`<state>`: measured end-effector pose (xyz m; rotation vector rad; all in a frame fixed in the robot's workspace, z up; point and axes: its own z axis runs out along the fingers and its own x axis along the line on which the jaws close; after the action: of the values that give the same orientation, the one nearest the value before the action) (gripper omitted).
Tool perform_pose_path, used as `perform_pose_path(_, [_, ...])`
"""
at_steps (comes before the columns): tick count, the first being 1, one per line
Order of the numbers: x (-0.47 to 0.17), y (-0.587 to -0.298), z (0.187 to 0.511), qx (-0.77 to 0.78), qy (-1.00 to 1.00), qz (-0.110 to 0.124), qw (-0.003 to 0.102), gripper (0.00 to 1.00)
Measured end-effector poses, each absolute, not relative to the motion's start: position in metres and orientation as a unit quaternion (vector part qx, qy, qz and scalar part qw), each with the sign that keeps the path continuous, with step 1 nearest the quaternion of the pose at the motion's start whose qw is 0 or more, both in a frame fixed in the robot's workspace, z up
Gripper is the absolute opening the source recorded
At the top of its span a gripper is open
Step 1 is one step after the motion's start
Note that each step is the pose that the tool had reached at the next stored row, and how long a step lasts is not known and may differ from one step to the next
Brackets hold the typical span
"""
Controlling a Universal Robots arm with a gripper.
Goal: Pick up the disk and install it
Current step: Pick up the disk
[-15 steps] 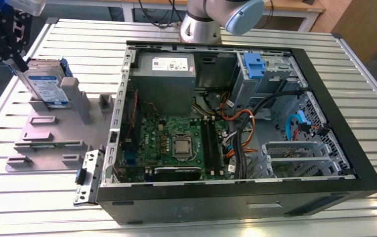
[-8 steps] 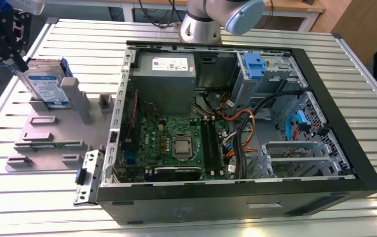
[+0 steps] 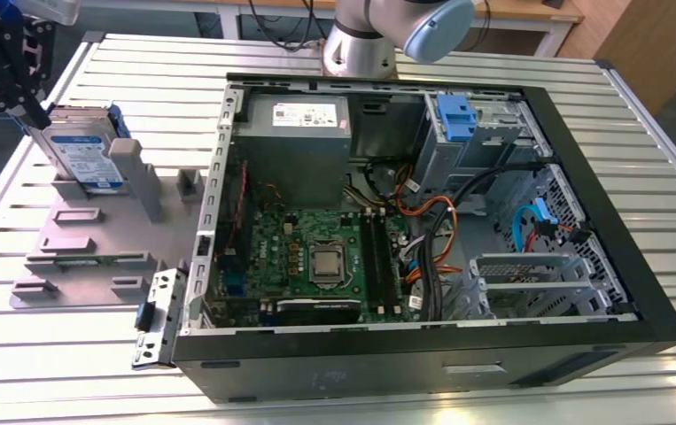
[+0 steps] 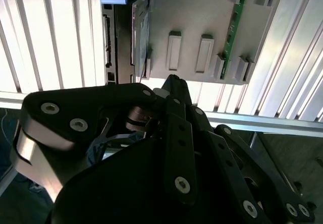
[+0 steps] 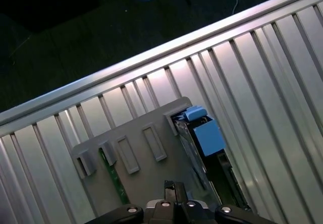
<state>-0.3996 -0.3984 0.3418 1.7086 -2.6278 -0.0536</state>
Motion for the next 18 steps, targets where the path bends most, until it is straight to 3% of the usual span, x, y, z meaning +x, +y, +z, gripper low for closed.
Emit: perform_pose_path(18, [-0.3995, -0.3984, 0.3418, 0.58, -0.814, -0.017, 0.004, 0.11])
